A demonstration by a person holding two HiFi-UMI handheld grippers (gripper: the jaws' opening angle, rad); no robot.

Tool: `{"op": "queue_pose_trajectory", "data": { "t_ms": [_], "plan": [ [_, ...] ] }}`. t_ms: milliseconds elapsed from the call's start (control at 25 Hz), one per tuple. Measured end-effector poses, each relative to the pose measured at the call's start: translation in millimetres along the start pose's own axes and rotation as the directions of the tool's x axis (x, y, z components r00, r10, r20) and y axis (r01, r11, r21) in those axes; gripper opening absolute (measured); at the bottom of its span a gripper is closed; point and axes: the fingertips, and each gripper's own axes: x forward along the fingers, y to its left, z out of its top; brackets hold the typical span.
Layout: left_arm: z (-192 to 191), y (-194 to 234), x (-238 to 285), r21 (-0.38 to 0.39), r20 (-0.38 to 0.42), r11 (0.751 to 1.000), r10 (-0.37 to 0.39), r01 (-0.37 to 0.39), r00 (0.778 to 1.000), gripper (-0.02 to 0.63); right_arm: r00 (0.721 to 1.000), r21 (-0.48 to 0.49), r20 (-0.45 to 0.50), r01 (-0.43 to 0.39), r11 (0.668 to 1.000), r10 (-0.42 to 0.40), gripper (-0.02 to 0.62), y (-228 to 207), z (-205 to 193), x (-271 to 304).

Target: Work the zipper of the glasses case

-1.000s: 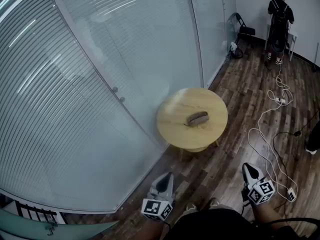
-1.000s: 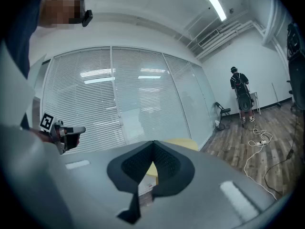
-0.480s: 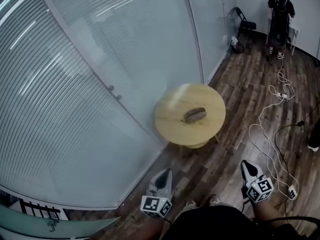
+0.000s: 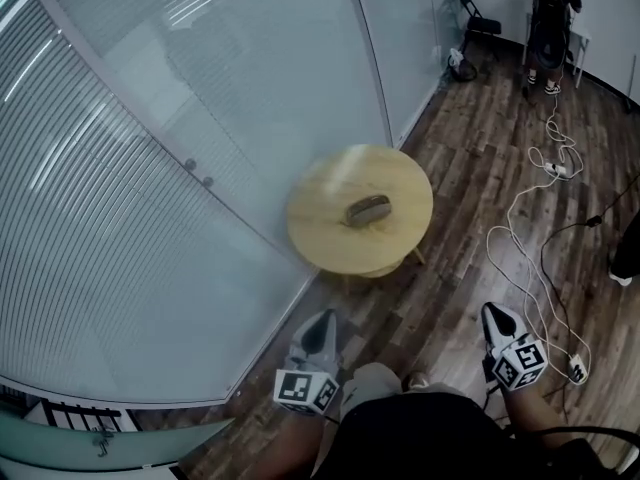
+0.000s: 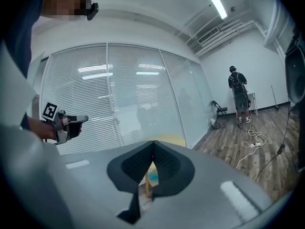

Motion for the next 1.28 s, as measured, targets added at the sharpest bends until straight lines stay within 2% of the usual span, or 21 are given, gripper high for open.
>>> {"op": "queue_pose_trajectory", "data": {
  "t_ms": [280,560,760,1040,1160,1280],
  "plan": [
    [-2.3,22.2,37.0,0.001,-0.021,1.000,0.016,-0.016,1.000,0.002,1.000,0.017,-0.022,0.010,1.000,-0.009,0.005,-26.9,2.1,28.4],
    [-3.7,60.7,118.4,-0.035,-0.035,0.999,-0.022,0.021,0.999,0.002,0.996,0.010,-0.094,0.007,1.000,-0.006,0.005,-47.1,14.8,87.8],
    [21.9,94.2,189.3,0.005,0.013,0.999,-0.051,0.051,0.999,0.002,0.989,0.033,-0.145,0.018,0.999,-0.013,0.005,-68.1,31.4,160.9],
    [49.4,162.7,251.5,-0.006,0.019,0.998,-0.064,0.064,0.998,0.002,0.979,-0.028,-0.190,-0.077,0.997,0.071,0.005,-48.8,60.6,261.2],
    [47.1,188.1,272.5,0.010,0.012,0.999,-0.053,0.053,0.999,0.002,0.974,-0.059,-0.199,-0.127,0.990,0.113,0.005,-42.9,74.7,293.8],
    [39.3,205.7,290.7,-0.035,0.023,0.999,-0.019,0.020,1.000,0.002,0.961,-0.113,-0.230,-0.182,0.977,0.152,0.005,-38.4,71.9,317.3]
  ]
}}
